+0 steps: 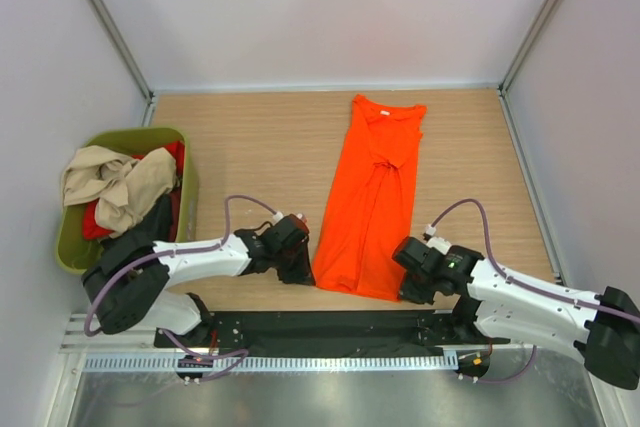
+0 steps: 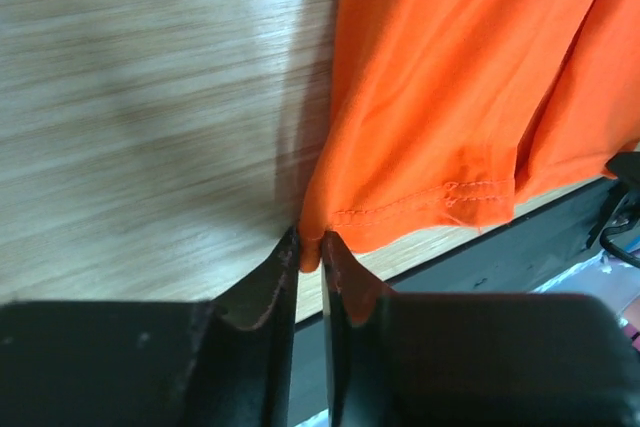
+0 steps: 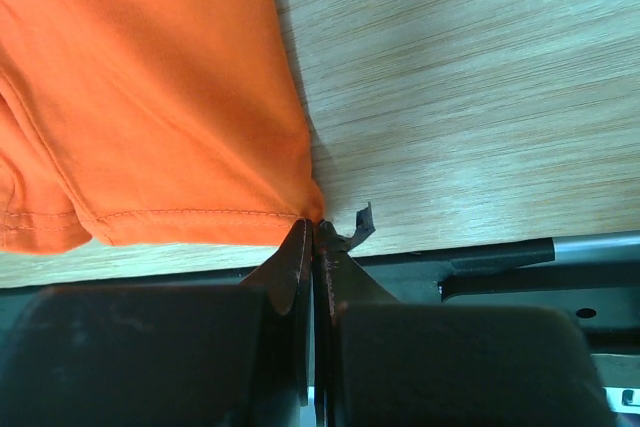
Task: Fold and stack the t-shirts
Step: Fold the tshirt
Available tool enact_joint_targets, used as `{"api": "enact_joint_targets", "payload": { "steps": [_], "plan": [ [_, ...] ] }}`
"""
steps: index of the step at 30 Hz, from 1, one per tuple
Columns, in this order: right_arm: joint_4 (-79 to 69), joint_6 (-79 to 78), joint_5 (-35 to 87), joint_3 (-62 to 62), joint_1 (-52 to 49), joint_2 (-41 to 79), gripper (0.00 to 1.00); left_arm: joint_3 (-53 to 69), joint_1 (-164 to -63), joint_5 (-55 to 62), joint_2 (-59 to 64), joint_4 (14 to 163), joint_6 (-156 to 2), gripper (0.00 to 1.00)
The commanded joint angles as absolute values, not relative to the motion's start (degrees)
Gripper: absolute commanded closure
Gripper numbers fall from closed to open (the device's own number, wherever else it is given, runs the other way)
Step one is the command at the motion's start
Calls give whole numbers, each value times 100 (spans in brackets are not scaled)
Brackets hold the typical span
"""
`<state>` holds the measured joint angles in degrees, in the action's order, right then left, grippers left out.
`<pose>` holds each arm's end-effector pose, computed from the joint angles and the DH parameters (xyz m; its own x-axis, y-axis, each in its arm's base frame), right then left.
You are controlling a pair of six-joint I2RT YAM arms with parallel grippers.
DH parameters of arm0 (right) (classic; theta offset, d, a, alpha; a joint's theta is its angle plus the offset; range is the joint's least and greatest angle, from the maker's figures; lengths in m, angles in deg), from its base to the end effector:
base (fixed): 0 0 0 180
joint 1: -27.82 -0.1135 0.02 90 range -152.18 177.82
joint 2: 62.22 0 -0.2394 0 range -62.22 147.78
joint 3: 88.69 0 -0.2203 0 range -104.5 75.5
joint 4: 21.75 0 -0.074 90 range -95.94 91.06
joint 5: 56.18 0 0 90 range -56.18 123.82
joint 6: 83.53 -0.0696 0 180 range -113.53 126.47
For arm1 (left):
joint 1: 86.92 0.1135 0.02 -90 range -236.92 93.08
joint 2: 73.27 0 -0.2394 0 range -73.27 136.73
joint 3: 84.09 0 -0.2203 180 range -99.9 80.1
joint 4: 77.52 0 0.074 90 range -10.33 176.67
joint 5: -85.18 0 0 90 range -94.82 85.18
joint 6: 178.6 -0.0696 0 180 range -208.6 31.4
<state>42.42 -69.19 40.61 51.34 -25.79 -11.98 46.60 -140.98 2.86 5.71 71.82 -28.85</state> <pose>0.0790 0.0934 0.1204 -0.8978 0.4034 -0.1768 0.3604 0.9036 0.2317 0.1312 -0.1969 0.1152 -0.9836 -0.1018 -0.1491 -0.0168 0.8737 -0.4861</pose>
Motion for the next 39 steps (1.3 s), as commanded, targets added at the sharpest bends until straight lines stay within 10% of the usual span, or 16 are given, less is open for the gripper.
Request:
{"api": "enact_joint_targets", "payload": {
  "steps": [1,22,39],
  "plan": [
    [4380,-6982,4313,5019,-2615,-1361,99,4662,-14132,467,689,7542,-2901,93],
    [4882,-5348,6027,3026,-2448,35,99,2571,-13403,353,1435,6084,-3621,100],
    [3695,-2825,5799,1469,-155,1749,99,-1015,-12252,652,3711,5274,-4851,100]
  ]
}}
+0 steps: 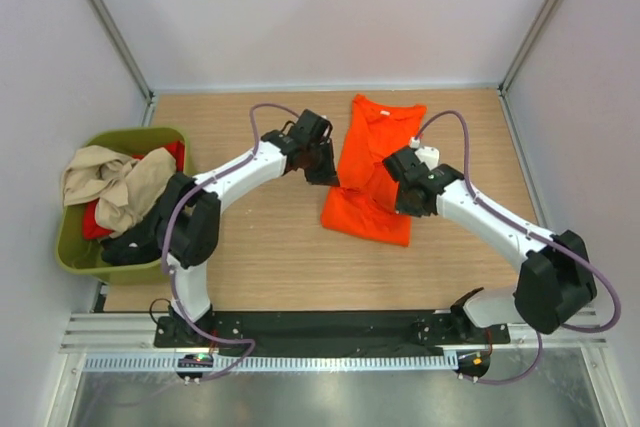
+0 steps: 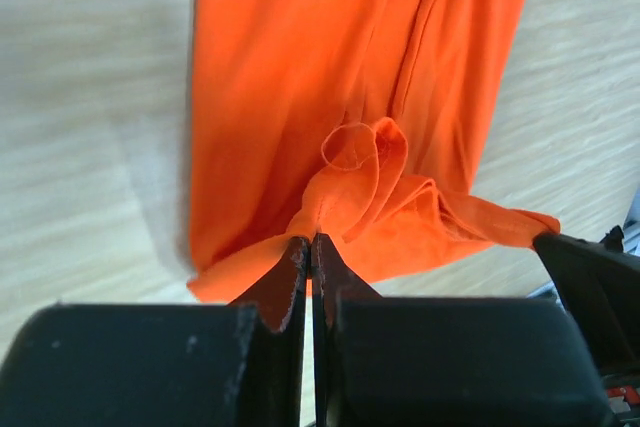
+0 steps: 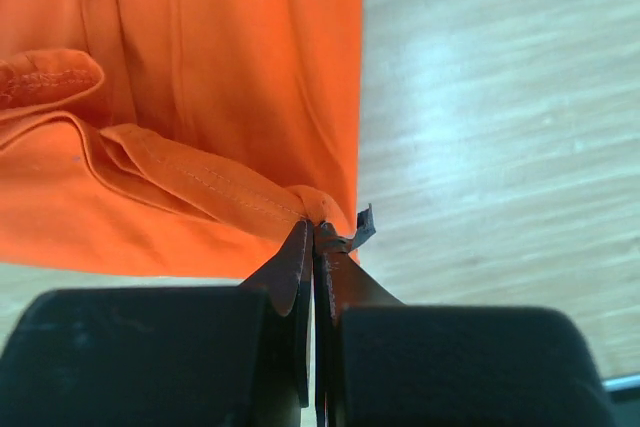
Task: Fold and stack the t-shirts
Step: Fold the tshirt
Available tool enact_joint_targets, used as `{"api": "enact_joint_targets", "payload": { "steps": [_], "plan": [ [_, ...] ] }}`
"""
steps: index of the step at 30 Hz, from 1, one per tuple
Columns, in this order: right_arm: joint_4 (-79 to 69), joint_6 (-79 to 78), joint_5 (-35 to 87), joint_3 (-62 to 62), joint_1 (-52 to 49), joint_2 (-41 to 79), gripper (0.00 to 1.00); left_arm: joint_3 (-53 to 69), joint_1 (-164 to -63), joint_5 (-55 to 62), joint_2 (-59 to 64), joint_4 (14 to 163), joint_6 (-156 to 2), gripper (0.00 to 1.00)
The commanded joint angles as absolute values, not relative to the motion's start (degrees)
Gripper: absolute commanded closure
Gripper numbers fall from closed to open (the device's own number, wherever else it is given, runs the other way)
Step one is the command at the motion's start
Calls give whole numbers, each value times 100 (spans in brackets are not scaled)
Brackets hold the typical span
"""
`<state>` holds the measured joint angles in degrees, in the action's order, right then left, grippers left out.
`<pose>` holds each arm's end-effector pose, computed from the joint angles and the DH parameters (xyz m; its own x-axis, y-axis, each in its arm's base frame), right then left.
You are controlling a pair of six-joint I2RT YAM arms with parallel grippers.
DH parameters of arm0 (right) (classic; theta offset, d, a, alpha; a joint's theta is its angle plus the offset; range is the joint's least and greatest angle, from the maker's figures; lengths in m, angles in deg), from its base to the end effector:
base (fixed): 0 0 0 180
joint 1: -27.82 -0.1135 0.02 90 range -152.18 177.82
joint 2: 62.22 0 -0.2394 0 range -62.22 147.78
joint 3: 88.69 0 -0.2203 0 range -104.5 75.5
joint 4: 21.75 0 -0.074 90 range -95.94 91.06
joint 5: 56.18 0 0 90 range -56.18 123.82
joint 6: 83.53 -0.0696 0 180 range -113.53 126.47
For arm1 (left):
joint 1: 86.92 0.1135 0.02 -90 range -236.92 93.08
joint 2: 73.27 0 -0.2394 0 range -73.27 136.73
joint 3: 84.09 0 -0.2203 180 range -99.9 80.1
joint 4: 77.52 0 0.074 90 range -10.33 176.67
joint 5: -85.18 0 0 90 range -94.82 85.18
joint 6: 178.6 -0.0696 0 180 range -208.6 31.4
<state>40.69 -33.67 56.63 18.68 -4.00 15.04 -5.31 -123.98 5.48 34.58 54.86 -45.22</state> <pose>0.2187 0.1039 0.2020 -0.8288 0.1851 -0.5280 0.2311 0.9727 -0.0218 0.3081 -0.2483 0.2003 -0.9352 -0.1405 -0.3250 0.0467 0.8608 -0.5068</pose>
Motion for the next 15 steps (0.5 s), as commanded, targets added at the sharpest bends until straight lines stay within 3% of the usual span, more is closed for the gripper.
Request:
{"api": "enact_joint_targets", "payload": {
  "steps": [1,15],
  "plan": [
    [3590,-2755,5799,1329,-58,1872,99,-1286,-12208,608,3938,5292,-4895,100],
    [2965,-2192,5289,511,1015,3182,99,-2641,-11786,1161,5345,5916,-5063,100]
  ]
}}
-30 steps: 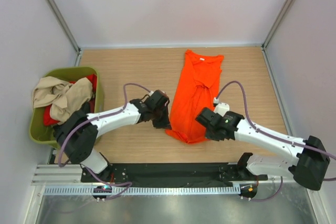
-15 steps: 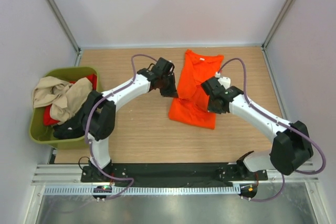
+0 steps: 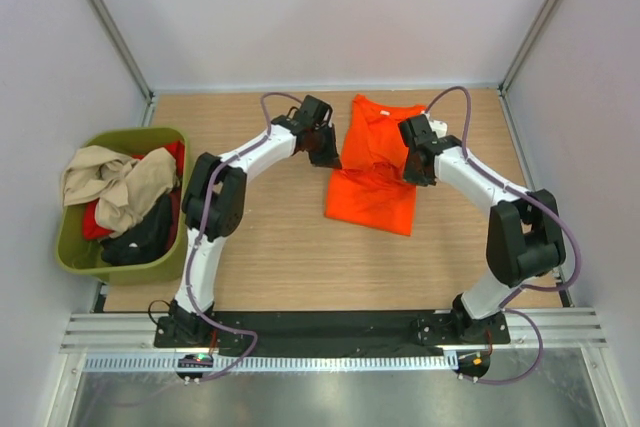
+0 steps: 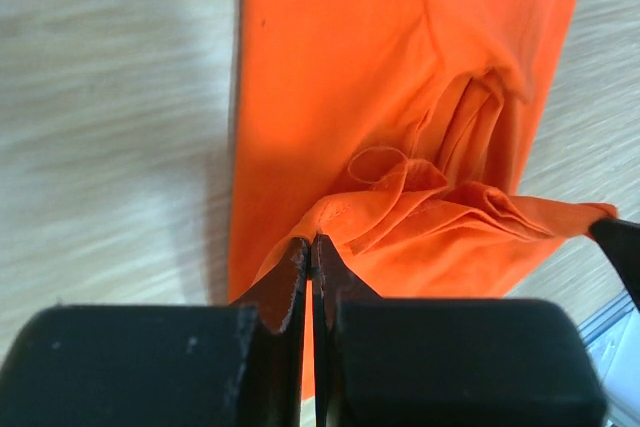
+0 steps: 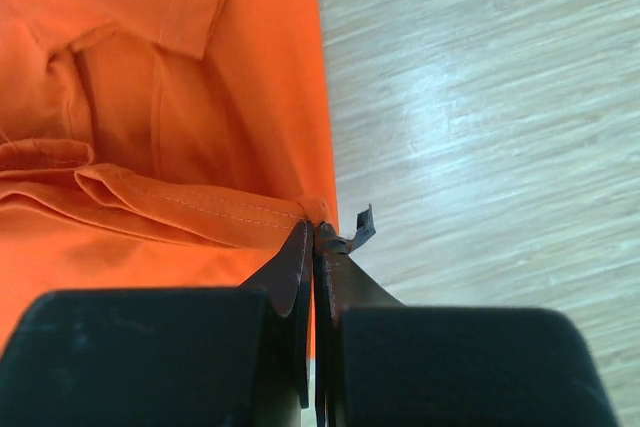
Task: Fold and stack the t-shirts
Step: Fold the tshirt
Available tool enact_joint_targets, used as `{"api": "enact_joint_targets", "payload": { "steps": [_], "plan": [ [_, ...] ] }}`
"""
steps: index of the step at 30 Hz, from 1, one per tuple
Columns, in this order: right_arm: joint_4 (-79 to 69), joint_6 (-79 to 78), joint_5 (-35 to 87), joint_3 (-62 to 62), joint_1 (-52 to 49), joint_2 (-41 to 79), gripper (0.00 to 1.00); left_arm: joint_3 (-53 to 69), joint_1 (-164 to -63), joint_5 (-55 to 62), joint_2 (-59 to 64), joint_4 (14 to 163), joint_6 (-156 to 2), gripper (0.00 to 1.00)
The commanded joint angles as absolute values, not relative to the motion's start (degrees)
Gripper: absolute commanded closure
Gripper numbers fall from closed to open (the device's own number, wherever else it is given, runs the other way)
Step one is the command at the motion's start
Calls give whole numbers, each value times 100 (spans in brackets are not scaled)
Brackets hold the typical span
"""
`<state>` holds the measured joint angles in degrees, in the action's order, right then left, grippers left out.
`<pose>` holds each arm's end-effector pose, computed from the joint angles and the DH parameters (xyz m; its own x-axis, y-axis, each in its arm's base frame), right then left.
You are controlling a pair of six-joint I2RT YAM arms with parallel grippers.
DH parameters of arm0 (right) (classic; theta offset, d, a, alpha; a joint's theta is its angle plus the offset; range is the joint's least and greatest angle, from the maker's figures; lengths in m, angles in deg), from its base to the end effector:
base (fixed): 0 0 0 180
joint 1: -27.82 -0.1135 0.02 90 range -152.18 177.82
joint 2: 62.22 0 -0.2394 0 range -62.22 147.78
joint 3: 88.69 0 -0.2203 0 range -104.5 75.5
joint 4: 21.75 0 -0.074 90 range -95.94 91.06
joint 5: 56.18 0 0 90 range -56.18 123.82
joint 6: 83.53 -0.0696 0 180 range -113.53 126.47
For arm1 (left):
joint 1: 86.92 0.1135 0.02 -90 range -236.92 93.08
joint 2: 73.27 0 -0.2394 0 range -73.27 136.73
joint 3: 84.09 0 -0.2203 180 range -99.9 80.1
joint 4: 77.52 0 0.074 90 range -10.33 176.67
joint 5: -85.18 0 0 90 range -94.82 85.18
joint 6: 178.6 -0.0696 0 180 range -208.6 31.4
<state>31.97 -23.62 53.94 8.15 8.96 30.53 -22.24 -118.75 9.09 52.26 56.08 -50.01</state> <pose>0.3023 0.0780 0.1914 -0.8104 0.2206 -0.5427 0.2878 0.9568 -0.0407 0.3831 -0.2575 0.1658 -0.9303 -0.1351 -0.3409 0.0669 0.8514 -0.5202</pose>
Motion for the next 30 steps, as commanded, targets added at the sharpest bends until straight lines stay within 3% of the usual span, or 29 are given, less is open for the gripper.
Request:
{"api": "enact_joint_targets", "payload": {
  "steps": [1,8,30],
  "plan": [
    [2922,-2192,5220,449,1076,3278,99,-2677,-11742,1248,5416,5968,-5028,100],
    [2773,-2122,5026,282,1314,3683,99,-2695,-11680,1469,5619,6741,-4878,100],
    [2719,-2095,4710,-702,1823,4518,99,-3503,-11373,1583,6226,6909,-4615,97]
  ]
}}
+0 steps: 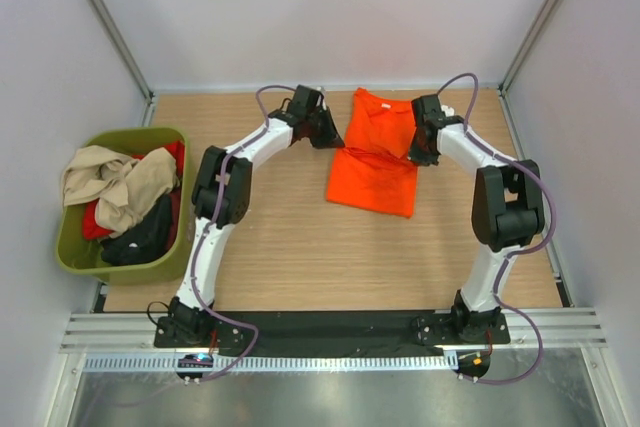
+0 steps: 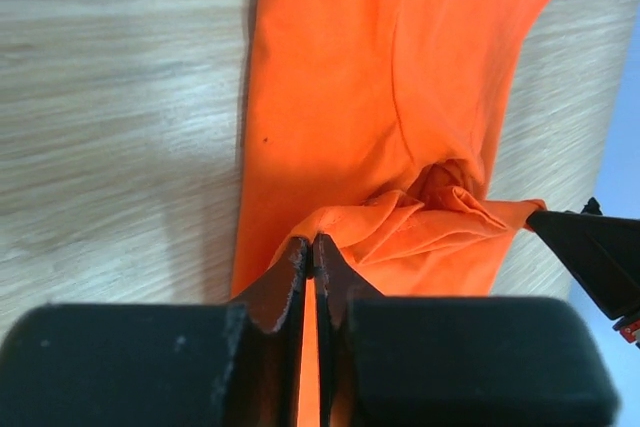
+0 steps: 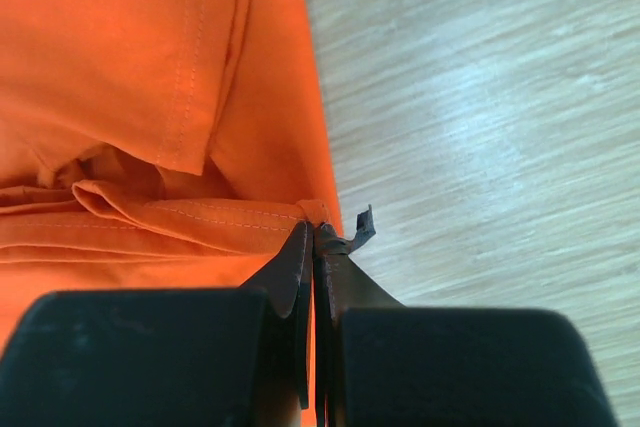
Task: Fold and stack the t-shirts
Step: Fold the tshirt
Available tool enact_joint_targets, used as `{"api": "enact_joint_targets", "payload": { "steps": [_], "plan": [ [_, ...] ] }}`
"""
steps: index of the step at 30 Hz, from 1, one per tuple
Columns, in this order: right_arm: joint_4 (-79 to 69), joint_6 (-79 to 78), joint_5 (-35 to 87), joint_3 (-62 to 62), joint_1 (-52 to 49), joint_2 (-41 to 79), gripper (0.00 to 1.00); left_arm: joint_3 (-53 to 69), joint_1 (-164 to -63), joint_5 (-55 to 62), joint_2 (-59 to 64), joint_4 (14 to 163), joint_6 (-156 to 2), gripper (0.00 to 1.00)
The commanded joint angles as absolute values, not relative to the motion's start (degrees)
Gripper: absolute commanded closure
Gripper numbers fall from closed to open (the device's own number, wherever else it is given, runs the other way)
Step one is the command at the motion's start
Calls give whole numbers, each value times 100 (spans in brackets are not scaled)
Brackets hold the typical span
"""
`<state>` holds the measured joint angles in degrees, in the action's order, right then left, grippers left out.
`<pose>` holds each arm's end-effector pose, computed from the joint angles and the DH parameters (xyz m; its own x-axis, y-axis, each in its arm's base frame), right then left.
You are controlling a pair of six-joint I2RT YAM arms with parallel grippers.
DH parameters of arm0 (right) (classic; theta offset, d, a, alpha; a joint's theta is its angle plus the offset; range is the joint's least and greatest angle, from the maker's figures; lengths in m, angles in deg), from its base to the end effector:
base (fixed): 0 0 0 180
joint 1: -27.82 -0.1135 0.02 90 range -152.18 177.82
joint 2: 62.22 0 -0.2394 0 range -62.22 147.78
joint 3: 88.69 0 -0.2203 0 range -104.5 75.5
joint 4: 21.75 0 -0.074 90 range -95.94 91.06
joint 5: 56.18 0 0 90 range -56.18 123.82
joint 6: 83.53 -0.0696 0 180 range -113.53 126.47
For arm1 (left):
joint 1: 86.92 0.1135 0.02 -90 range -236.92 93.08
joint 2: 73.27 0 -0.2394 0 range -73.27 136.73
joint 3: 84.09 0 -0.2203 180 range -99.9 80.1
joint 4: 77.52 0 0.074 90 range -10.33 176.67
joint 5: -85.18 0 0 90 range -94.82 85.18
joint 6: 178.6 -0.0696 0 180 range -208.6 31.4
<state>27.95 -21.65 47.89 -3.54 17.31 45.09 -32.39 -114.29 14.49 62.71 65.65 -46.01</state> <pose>0.3693 0.0513 0.1694 -0.7976 0.3170 -0.5132 0.3522 0.9354 0.0305 0.4424 -0.2549 0.1525 -0.8937 -0.2565 -0.3681 0.0523 0.7553 -0.6533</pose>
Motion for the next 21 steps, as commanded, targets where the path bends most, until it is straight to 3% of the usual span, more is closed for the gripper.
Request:
{"api": "enact_joint_targets", "payload": {
  "steps": [1,3,4,5,13,18,21],
  "plan": [
    [2728,-2113,4692,-816,1832,4553,98,-3538,-11381,1592,6234,6953,-4623,93],
    [2763,-2165,4656,-939,1894,4738,90,-3714,-11355,1548,6296,6910,-4641,80],
    [2763,-2218,4683,-1071,1911,4808,87,-3784,-11338,1470,6400,6900,-4615,68],
    [2728,-2262,4648,-1124,1981,4948,84,-3924,-11294,1504,6445,6900,-4597,64],
    [2754,-2508,4024,-1011,2131,4564,61,-3628,-11065,1540,5779,6375,-5176,58],
    [2816,-2350,3717,-493,2123,4036,62,-2591,-11082,1556,5014,6540,-5563,60],
    [2728,-2271,3452,-369,2131,3965,65,-2431,-11126,1872,5152,6610,-5581,64]
  ]
}}
